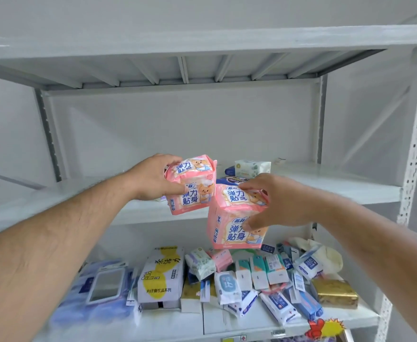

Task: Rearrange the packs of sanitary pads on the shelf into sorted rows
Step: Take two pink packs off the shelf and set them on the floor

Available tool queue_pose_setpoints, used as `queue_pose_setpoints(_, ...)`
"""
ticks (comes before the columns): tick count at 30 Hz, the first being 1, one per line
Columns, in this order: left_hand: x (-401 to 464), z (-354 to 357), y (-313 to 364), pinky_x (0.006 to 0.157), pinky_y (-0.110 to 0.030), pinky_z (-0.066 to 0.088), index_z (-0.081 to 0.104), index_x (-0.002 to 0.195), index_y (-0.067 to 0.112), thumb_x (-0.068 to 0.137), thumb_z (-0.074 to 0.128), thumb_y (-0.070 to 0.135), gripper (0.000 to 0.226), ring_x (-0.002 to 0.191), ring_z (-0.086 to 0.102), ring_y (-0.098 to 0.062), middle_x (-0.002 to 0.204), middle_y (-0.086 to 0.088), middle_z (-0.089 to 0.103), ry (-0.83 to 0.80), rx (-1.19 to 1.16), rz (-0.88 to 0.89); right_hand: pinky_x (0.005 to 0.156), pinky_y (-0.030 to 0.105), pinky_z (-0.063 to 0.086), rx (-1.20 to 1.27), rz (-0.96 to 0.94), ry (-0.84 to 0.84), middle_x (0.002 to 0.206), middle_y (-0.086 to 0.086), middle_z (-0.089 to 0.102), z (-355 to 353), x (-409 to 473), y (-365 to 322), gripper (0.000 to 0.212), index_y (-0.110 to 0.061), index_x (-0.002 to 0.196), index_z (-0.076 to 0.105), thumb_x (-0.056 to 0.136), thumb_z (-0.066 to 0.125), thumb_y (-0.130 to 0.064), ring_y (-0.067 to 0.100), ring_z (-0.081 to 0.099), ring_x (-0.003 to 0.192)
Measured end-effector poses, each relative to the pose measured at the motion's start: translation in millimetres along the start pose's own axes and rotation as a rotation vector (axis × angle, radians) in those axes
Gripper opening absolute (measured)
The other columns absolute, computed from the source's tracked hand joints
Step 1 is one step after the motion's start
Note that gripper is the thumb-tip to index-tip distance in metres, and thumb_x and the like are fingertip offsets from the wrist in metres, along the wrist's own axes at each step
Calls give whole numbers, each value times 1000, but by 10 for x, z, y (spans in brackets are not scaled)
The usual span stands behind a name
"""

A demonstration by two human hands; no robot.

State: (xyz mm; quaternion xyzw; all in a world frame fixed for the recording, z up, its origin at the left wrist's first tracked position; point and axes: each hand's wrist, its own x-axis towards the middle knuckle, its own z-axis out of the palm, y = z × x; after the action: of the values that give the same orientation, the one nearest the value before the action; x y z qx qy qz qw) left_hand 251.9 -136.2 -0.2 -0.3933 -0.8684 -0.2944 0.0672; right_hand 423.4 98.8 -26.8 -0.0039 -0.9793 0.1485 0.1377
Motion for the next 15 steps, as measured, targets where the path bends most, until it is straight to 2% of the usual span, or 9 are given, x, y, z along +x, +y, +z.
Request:
queue_pose_setpoints(3,-247,113,-203,89,-31,53,56,129,26,73,83,29,62,92,66,-5,110,16,64,-23,24,-20,88,20,37,-32,41,-48,136,-19,48,254,-232,-129,93,-35,147,42,67,86,-52,0,46,107)
queue_pose_setpoints(5,-451,241,-339,89,-24,47,48,140,24,73,84,32,76,97,63,-5,117,16,58,-46,47,-37,89,21,39,-29,62,-111,133,-20,49,467,-397,-218,91,-36,146,43,67,87,-51,2,50,107)
queue_pose_setpoints(7,-691,400,-476,88,-24,47,46,142,26,72,84,35,80,99,62,-5,119,16,58,-97,38,-61,89,22,40,-39,83,-183,133,-17,50,721,-569,-293,90,-34,145,43,68,87,-48,4,52,107)
queue_pose_setpoints(11,-1188,767,-691,89,-29,50,55,131,27,71,84,35,67,99,65,-11,118,12,63,-209,53,-43,92,28,46,-37,151,-277,128,-14,53,1270,-954,-365,92,-33,144,45,64,89,-50,11,56,109)
queue_pose_setpoints(15,-1661,1159,-810,87,-31,54,60,122,22,71,85,27,56,90,68,-11,108,9,67,-296,-8,-77,100,33,45,-18,205,-366,136,-11,48,1751,-1355,-368,99,-31,148,41,64,87,-54,14,53,117)
